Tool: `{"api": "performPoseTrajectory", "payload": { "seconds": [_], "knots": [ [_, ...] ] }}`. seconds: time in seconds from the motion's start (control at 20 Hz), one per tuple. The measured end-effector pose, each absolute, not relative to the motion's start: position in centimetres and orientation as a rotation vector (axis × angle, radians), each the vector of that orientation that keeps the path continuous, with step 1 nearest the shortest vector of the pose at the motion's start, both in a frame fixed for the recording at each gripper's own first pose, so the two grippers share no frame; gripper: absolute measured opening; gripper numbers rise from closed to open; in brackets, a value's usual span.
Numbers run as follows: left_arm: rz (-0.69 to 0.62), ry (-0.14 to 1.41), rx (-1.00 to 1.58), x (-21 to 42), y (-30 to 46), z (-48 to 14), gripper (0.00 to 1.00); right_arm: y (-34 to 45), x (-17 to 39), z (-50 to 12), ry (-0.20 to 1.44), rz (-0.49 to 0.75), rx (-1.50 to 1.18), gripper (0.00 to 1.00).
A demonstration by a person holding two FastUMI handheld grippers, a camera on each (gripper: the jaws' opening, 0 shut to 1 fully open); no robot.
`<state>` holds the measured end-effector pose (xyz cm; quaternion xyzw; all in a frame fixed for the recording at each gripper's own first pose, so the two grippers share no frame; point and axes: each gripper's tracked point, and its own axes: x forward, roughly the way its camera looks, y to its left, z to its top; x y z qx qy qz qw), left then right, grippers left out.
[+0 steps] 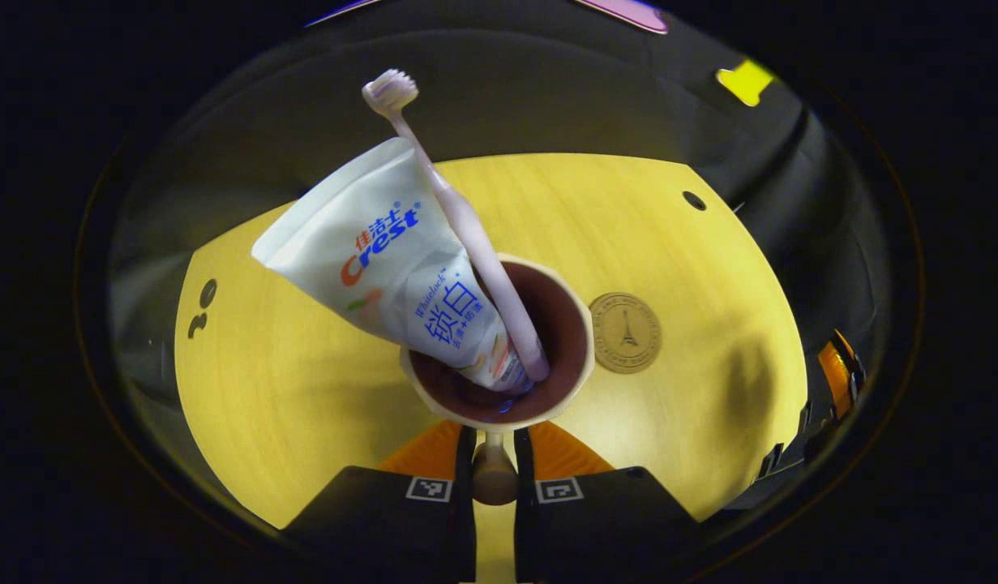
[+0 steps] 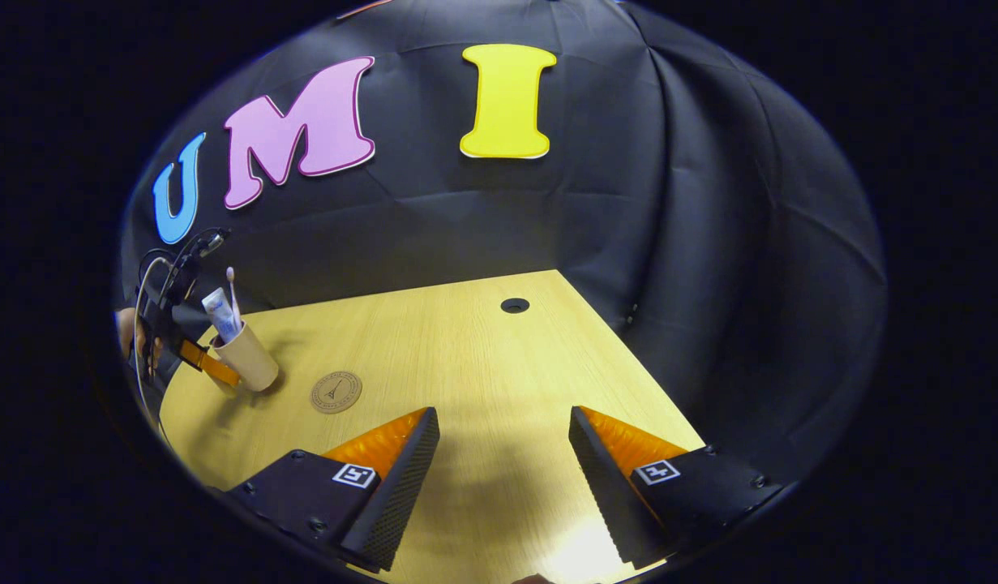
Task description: Put the toothbrush and toothpaste on the desktop into the cup, then pick up the cup and place it on the coaster on the desktop.
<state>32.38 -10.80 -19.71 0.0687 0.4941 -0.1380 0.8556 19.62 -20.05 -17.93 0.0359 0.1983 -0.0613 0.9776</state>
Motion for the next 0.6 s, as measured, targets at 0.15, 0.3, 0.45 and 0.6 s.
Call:
{"api": "performPoseTrajectory", "payload": {
  "seconds": [0.15, 0.3, 0.45, 0.6],
  "knots": [
    [-0.350, 1.041, 0.198, 32.4, -14.0, -19.8, 0.23, -20.7, 18.8, -17.6, 0.392, -0.136, 0.077, 0.99],
    [-0.395, 1.048, 0.216, 32.5, -16.9, -20.1, 0.23, -21.5, 18.0, -17.2, 0.388, -0.158, 0.076, 0.99],
    [-0.432, 1.055, 0.256, 32.6, -19.2, -20.5, 0.23, -22.8, 17.4, -16.9, 0.376, -0.194, 0.092, 0.99],
    [-0.452, 1.066, 0.282, 32.9, -21.1, -21.0, 0.23, -24.0, 16.6, -17.0, 0.374, -0.222, 0.103, 0.99]
  ]
}}
